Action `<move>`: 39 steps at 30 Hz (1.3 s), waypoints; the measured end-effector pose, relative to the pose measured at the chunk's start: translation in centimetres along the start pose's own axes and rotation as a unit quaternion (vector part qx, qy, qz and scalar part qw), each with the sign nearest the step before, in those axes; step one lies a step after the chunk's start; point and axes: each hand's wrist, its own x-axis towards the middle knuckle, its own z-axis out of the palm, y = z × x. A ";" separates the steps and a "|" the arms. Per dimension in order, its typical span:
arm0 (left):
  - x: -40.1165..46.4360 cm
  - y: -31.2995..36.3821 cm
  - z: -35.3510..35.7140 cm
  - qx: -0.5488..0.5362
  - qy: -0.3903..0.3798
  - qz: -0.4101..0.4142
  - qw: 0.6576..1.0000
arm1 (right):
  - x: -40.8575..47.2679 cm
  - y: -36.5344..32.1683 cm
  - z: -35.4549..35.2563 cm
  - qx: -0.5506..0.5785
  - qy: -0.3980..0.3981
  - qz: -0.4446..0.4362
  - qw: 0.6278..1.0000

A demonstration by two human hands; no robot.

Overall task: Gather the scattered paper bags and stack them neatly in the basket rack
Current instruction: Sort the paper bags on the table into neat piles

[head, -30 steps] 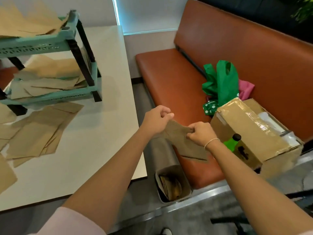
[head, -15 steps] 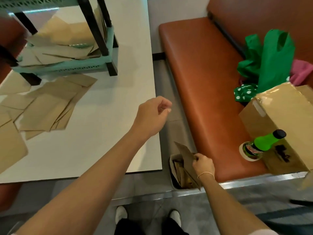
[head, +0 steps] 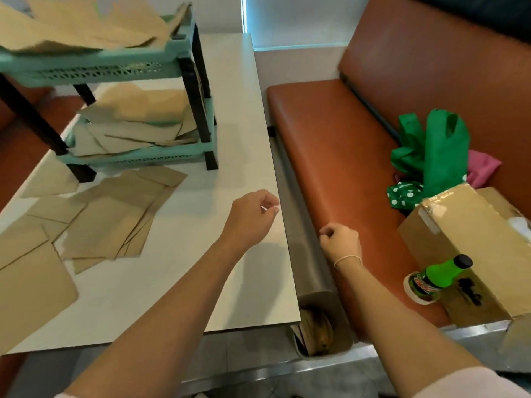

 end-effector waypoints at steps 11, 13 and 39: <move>2.2 -11.9 -12.1 0.123 0.099 -0.207 0.965 | 0.5 -17.6 -1.7 0.027 0.051 -0.180 0.982; 2.3 -14.5 -14.2 0.176 0.115 -0.276 0.938 | 0.1 -19.1 -0.9 0.003 0.022 -0.192 0.981; 2.4 -13.8 -23.3 0.298 -0.066 -0.274 0.912 | -3.8 -26.3 4.7 -0.051 -0.097 -0.229 0.967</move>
